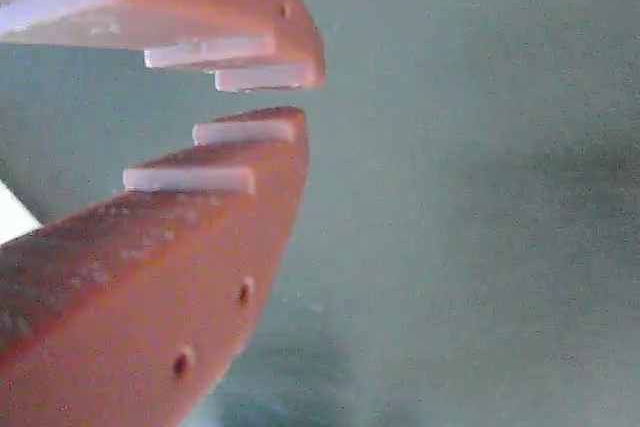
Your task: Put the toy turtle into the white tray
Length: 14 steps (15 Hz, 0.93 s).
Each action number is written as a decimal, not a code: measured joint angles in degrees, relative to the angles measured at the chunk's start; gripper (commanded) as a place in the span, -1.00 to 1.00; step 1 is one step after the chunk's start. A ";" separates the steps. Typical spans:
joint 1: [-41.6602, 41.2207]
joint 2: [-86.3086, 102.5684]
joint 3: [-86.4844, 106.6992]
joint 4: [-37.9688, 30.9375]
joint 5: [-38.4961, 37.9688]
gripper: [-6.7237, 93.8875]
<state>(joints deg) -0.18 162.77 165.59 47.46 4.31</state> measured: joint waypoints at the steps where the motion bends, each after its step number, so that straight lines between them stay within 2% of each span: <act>1: -0.26 3.60 1.14 3.16 -0.18 -0.90; 8: -1.67 21.71 2.29 22.59 2.29 -0.88; 14: -3.69 23.03 2.29 24.43 0.97 -0.88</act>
<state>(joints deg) -3.87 185.80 167.87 71.89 5.27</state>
